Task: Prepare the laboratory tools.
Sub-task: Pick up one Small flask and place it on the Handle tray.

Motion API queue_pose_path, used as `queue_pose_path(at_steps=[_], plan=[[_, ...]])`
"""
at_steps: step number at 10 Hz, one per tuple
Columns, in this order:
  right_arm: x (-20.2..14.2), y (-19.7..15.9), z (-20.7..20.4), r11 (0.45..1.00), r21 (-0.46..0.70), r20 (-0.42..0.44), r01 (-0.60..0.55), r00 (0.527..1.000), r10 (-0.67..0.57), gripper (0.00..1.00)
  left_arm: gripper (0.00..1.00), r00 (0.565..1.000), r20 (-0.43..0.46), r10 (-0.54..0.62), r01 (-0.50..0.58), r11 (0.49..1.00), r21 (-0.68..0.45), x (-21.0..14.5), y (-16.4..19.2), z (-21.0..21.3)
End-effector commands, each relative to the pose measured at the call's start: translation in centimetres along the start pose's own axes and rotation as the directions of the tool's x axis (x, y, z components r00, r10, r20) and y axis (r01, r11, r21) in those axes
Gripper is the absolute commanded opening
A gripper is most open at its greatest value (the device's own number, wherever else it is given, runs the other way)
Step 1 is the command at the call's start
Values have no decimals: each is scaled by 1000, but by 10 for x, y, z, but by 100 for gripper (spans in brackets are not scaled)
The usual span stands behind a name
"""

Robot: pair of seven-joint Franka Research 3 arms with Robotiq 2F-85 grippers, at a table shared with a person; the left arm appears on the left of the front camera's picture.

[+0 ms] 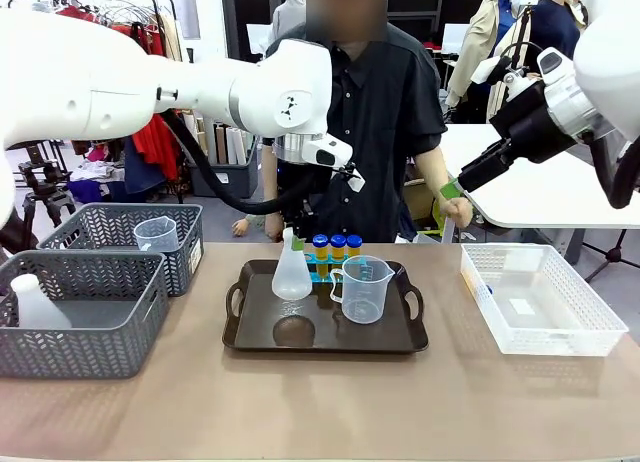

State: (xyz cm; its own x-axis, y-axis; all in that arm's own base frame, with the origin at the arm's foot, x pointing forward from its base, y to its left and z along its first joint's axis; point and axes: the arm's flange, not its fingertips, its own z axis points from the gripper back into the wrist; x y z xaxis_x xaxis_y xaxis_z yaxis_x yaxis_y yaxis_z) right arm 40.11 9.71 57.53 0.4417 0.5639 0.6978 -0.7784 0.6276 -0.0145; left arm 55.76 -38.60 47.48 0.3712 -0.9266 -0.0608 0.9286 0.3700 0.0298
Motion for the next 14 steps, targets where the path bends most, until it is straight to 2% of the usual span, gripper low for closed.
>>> queue_pose_path(at_steps=[1,8,13,14], plan=[[1,0,1,1000,14,11,9,1000,-9,100,0,1000,1,2,-2,1000,-26,0,3,-11],[1,0,1,1000,14,11,9,1000,-9,100,0,1000,28,0,1,998,-66,9,-2,-50],[1,0,1,1000,14,11,9,1000,-9,100,96,1000,10,24,-24,999,-45,3,-5,-51],[1,0,1,1000,14,11,9,1000,-9,100,100,999,15,29,-29,999,-36,0,-7,-48]])
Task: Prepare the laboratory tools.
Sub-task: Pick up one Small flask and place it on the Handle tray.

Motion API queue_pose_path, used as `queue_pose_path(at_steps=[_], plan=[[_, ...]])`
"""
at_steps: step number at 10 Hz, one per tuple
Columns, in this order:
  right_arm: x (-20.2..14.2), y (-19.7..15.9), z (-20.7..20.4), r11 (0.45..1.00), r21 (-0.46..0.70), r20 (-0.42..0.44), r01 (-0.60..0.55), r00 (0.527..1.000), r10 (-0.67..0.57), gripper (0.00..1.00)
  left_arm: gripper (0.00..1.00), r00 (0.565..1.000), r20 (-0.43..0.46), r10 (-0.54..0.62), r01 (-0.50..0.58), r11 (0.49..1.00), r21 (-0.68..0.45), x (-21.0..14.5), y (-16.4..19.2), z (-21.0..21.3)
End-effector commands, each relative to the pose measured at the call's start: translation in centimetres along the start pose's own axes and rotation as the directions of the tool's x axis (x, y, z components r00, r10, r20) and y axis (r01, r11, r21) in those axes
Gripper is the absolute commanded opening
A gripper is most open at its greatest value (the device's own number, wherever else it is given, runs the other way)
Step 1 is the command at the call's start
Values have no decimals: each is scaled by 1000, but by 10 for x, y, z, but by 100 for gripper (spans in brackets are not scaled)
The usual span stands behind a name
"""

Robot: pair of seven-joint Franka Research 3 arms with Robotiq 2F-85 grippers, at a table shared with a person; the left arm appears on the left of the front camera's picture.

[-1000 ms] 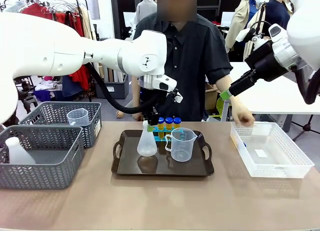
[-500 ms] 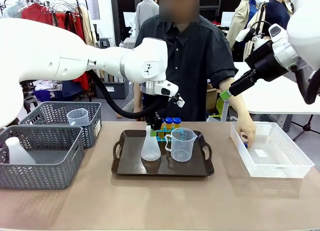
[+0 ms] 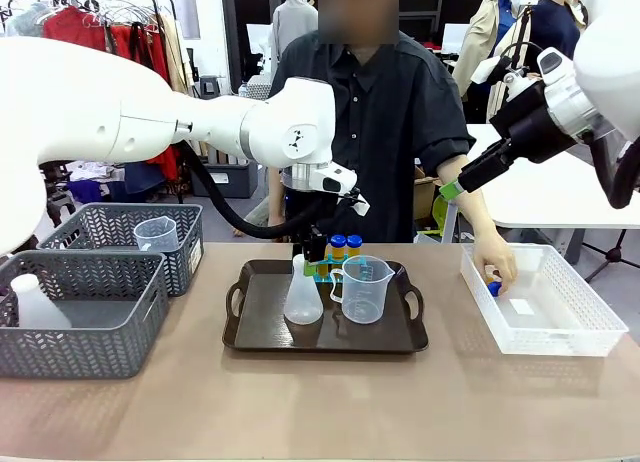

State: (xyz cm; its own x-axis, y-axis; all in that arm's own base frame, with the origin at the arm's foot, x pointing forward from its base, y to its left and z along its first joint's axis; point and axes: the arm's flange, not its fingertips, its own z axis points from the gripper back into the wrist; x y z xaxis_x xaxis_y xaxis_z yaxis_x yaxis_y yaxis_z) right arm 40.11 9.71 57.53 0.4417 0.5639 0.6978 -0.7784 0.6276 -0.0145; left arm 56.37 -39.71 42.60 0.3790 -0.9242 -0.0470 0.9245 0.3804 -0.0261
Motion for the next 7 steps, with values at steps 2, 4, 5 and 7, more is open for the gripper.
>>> queue_pose_path(at_steps=[2,4,5,7], plan=[[1,0,1,1000,14,11,9,1000,-9,100,100,999,15,42,-42,998,43,-21,-9,8],[1,0,1,1000,14,11,9,1000,-9,100,100,999,25,36,-37,998,54,-25,-12,14],[1,0,1,1000,14,11,9,1000,-9,100,100,999,30,31,-32,998,62,-26,-13,16],[1,0,1,1000,14,11,9,1000,-9,100,100,999,37,33,-35,997,74,-29,-16,20]])
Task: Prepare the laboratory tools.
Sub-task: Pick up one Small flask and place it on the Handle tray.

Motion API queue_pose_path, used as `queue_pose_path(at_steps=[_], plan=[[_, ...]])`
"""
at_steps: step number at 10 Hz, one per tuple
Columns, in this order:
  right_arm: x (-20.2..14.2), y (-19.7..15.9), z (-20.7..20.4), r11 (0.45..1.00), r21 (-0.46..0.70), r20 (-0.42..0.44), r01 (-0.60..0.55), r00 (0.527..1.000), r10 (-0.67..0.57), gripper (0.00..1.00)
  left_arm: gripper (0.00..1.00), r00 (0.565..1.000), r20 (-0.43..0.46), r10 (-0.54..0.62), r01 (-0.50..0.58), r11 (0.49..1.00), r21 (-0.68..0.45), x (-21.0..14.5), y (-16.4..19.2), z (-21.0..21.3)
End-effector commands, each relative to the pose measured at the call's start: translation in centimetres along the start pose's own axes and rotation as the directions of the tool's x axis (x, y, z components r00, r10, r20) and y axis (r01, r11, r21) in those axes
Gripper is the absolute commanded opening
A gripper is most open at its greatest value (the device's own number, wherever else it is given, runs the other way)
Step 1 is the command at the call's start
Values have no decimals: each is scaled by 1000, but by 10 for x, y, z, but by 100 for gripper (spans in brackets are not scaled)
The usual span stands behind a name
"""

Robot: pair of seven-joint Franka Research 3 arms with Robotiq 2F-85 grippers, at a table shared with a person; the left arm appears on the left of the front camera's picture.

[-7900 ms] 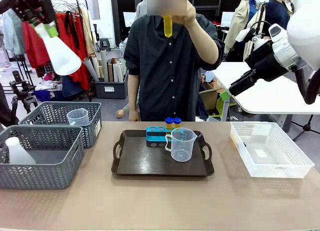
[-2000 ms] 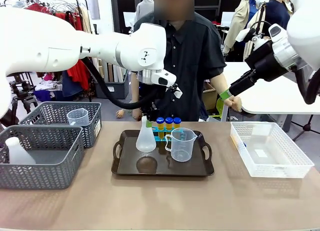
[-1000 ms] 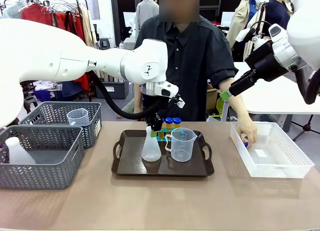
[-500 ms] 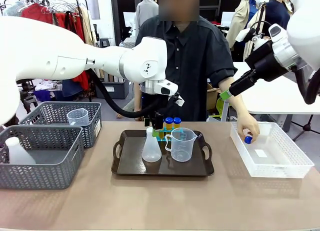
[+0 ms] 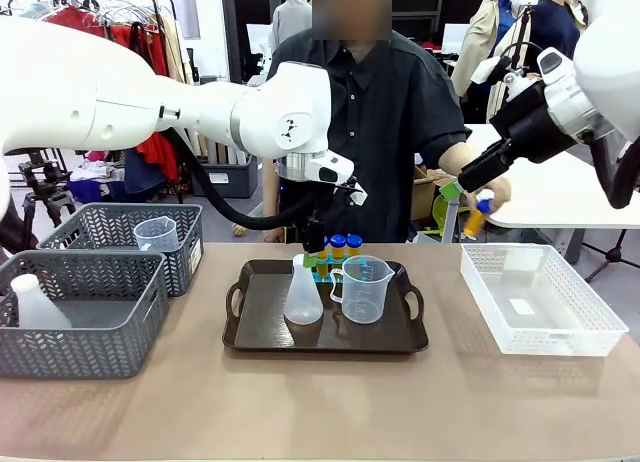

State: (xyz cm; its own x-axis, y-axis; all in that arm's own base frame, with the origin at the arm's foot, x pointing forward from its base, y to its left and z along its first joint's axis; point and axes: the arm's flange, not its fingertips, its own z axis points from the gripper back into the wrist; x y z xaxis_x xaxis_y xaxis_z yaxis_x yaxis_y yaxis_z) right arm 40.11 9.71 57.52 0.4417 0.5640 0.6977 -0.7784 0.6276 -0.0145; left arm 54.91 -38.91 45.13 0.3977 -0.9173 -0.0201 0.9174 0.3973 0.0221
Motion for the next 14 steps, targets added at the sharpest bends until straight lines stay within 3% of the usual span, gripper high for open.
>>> queue_pose_path(at_steps=[1,11,12,14], plan=[[1,0,1,1000,14,11,9,1000,-9,100,100,1000,8,18,-18,999,31,-16,-5,-2],[1,0,1,1000,14,11,9,1000,-9,100,100,1000,3,12,-12,1000,6,-1,-2,2],[1,0,1,1000,14,11,9,1000,-9,100,100,999,-15,-51,51,999,12,-12,-6,7],[1,0,1,1000,14,11,9,1000,-9,100,100,980,58,-188,192,979,-65,-32,2,22]])
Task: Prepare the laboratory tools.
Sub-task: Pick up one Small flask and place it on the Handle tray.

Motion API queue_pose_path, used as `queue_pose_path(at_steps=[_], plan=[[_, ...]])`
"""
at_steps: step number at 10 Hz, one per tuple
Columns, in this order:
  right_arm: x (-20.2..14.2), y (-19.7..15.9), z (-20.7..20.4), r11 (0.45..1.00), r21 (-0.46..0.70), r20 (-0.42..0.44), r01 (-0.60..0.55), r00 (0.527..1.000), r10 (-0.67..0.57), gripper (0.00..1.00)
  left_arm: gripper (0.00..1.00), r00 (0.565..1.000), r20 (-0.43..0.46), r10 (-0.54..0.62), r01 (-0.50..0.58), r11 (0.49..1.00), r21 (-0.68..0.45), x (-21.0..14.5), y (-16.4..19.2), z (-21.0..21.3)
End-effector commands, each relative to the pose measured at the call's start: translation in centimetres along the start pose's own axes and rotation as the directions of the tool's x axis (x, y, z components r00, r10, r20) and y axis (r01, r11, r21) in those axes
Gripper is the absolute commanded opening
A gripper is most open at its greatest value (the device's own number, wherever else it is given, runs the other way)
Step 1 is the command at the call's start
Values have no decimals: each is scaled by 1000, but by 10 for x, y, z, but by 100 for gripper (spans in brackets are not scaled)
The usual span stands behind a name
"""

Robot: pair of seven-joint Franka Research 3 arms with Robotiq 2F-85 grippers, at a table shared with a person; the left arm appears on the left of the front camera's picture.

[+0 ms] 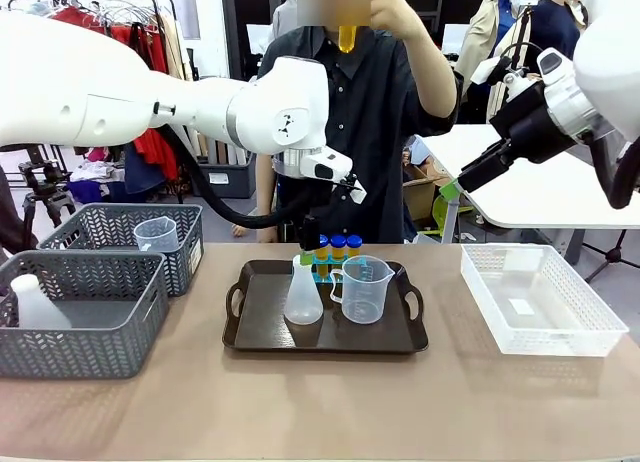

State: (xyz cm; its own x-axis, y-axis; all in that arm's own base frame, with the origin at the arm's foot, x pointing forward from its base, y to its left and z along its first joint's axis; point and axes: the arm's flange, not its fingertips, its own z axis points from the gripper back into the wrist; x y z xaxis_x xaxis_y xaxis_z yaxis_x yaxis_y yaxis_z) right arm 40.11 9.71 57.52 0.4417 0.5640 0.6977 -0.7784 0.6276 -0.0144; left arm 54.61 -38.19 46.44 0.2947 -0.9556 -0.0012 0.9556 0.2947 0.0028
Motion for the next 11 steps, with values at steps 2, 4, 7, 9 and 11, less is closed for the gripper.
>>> queue_pose_path(at_steps=[2,4,7,9,11], plan=[[1,0,1,1000,14,11,9,1000,-9,100,100,978,144,-150,165,981,-103,-47,4,30],[1,0,1,1000,14,11,9,1000,-9,100,100,954,258,-153,184,978,-100,-81,14,58],[1,0,1,1000,14,11,9,1000,-9,100,100,885,436,-163,205,977,-52,-127,23,98],[1,0,1,1000,14,11,9,1000,-9,100,100,865,478,-154,186,982,-20,-148,28,115],[1,0,1,1000,14,11,9,1000,-9,100,100,823,547,-156,177,984,15,-170,26,132]])
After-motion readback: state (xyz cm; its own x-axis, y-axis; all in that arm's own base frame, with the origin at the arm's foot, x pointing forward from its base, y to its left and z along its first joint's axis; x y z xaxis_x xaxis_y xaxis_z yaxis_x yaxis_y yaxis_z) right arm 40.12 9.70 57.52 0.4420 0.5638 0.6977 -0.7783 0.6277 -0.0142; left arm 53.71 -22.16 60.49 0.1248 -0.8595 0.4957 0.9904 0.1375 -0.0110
